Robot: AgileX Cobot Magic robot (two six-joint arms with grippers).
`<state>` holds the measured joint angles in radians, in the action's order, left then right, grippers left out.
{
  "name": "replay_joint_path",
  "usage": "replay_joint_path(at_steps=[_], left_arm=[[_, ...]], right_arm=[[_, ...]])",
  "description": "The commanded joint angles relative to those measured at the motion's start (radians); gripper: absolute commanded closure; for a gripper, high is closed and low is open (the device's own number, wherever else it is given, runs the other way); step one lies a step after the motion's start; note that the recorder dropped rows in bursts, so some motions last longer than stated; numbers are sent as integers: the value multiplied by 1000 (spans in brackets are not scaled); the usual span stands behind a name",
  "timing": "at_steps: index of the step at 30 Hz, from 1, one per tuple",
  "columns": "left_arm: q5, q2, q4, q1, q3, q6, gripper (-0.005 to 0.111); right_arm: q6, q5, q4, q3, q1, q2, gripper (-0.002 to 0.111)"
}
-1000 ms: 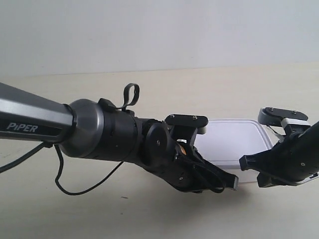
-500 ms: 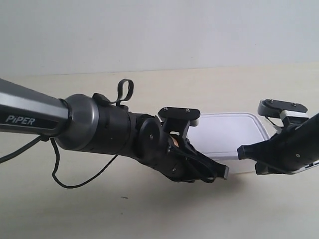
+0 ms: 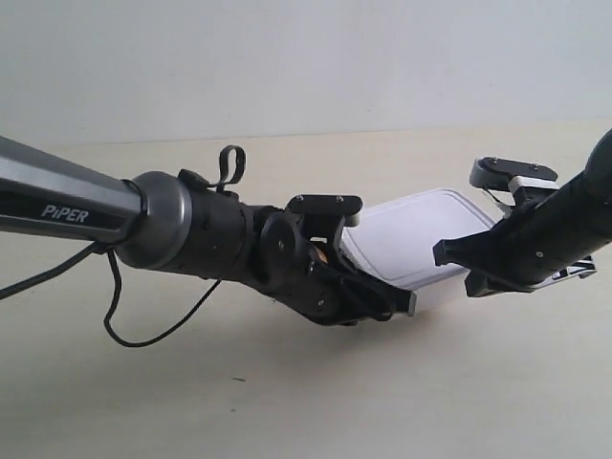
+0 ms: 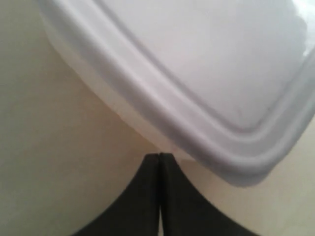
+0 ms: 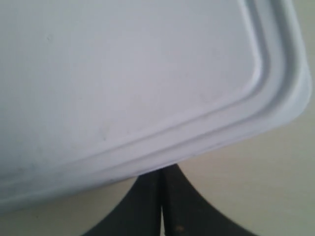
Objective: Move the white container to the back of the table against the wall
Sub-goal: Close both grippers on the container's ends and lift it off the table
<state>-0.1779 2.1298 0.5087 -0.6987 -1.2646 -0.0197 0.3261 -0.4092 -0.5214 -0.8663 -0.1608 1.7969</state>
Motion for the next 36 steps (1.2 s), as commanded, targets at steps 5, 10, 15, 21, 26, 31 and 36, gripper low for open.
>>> replay_joint_path(at_steps=[5,10,15,21,26,31,36], left_arm=[[-11,4,-86,16,-117,0,107],[-39,12,-86,39,-133,0,107],[-88,12,-75,37,-133,0,107],[9,12,-75,37,-135,20,107],[15,16,-75,39,-137,20,107],[15,62,-77,39,-189,20,107],[9,137,-87,72,-292,20,107]], right_arm=[[15,-51,-3,-116,5,53,108],[15,-64,-3,-166,5,87,108],[143,-75,-162,-223,5,148,108],[152,-88,-184,-290,5,207,108],[152,-109,-186,-348,5,233,108],[152,-146,-200,-406,3,257,108],[154,-164,-200,-428,3,268,108]])
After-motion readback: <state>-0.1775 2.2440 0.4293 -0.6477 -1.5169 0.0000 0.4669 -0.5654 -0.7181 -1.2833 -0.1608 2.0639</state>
